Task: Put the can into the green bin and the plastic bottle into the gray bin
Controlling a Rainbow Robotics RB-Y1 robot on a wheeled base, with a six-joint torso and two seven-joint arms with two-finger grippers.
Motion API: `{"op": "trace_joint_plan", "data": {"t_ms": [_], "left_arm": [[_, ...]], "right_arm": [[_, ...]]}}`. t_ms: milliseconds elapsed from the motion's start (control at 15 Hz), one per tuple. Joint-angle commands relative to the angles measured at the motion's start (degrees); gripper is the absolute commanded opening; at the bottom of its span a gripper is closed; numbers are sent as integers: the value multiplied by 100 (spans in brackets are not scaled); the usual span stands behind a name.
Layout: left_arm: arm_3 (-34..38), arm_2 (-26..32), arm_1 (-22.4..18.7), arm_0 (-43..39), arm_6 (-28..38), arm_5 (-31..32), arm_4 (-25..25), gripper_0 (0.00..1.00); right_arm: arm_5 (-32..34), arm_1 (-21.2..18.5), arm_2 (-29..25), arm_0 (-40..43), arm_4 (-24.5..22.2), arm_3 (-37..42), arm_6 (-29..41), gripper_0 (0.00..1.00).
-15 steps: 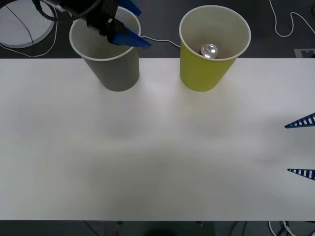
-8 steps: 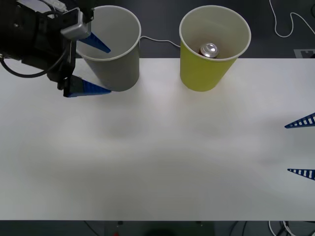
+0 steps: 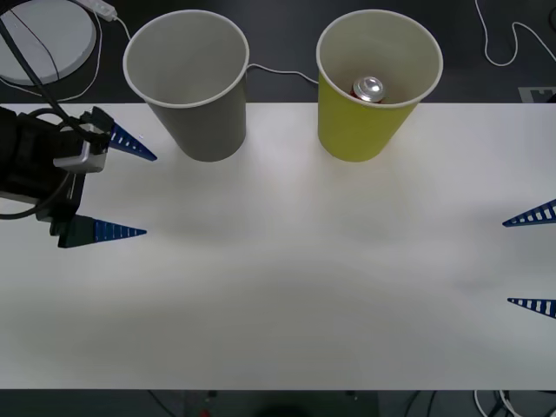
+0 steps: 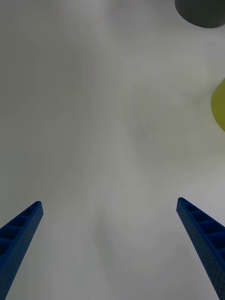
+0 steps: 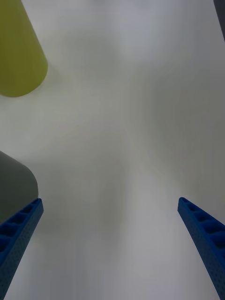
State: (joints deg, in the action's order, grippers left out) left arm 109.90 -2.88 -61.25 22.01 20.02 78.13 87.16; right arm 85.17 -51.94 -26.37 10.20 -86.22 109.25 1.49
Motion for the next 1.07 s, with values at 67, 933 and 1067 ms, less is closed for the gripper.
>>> {"op": "trace_joint_plan", "data": {"t_ms": [67, 933, 1067], "left_arm": [[14, 42, -300, -505, -587, -360, -24, 100], [40, 895, -396, -1427, -1325, 220, -516, 100], [40, 930, -405, -1436, -1334, 308, -604, 100]], "right_arm": [[0, 0, 0, 0, 0, 0, 0, 100], [0, 0, 0, 0, 0, 0, 0, 100], [0, 0, 0, 0, 0, 0, 0, 100]]}}
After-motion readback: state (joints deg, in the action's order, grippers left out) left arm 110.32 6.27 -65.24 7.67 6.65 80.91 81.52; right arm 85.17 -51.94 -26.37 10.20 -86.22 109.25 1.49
